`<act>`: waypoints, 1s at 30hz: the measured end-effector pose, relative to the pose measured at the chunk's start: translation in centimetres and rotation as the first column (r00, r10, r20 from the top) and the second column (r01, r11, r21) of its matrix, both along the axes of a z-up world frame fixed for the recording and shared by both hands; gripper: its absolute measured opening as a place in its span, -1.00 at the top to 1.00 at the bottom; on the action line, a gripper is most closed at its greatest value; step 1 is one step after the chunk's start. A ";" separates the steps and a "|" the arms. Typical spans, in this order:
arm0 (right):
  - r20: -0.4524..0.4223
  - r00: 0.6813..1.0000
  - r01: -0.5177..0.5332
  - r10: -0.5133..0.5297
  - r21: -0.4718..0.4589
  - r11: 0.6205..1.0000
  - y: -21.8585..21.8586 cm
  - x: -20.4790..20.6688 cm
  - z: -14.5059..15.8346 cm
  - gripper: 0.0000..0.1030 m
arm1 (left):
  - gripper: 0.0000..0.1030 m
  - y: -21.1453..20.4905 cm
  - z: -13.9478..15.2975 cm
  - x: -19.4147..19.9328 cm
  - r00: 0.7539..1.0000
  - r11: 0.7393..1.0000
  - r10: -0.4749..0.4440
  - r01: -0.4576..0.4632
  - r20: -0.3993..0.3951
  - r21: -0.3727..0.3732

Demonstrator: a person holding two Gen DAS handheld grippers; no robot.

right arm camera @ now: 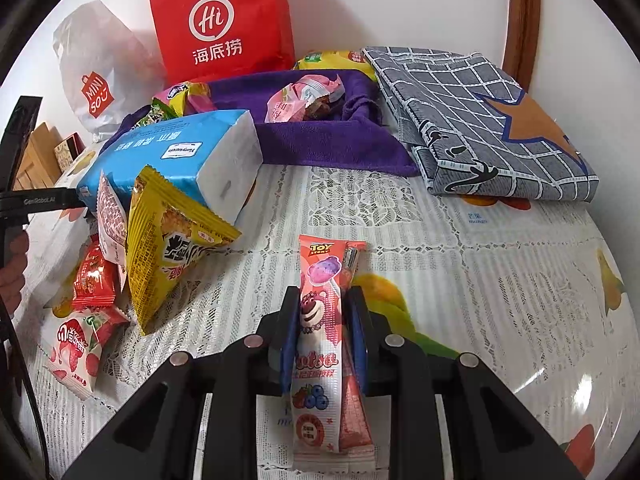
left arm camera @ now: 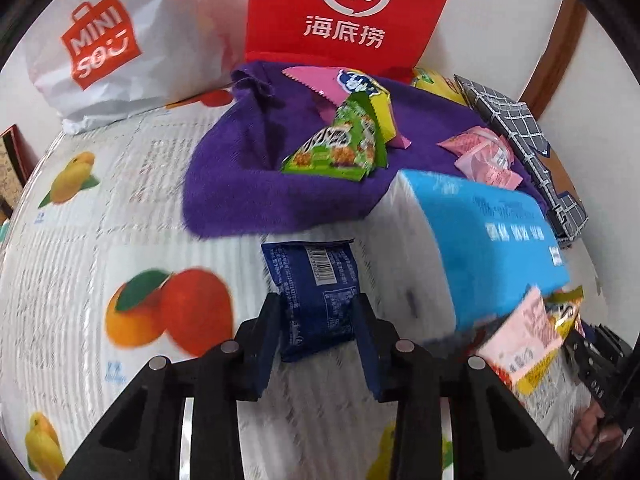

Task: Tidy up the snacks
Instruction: 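Grasp the blue snack packet on the bed cover with the left gripper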

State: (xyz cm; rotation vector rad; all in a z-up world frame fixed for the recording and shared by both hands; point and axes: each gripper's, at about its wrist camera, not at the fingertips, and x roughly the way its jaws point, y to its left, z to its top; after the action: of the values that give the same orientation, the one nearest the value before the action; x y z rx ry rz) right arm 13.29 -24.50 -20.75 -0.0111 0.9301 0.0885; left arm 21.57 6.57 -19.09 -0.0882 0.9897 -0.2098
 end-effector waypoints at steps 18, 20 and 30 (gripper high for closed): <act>-0.001 1.000 0.001 -0.001 0.013 1.000 0.0 -0.1 0.1 0.54 | -0.17 0.2 -1.0 -3.3 0.989 0.988 0.145 -0.145 0.016 0.059; -0.001 1.000 0.001 -0.001 0.013 1.000 -0.1 -0.1 0.1 0.54 | 0.13 -0.2 -1.2 -3.3 0.987 0.981 0.157 -0.160 0.040 0.107; -0.001 1.000 0.001 -0.001 0.011 1.000 0.0 -0.1 0.1 0.54 | 0.17 -1.3 -1.4 -5.9 0.986 0.979 0.114 -0.133 0.125 0.152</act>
State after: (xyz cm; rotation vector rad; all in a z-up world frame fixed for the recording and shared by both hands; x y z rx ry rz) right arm 13.19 -24.47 -20.65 -0.0003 0.9306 0.0929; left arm 15.69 5.32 -20.49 0.0095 0.8793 -0.0205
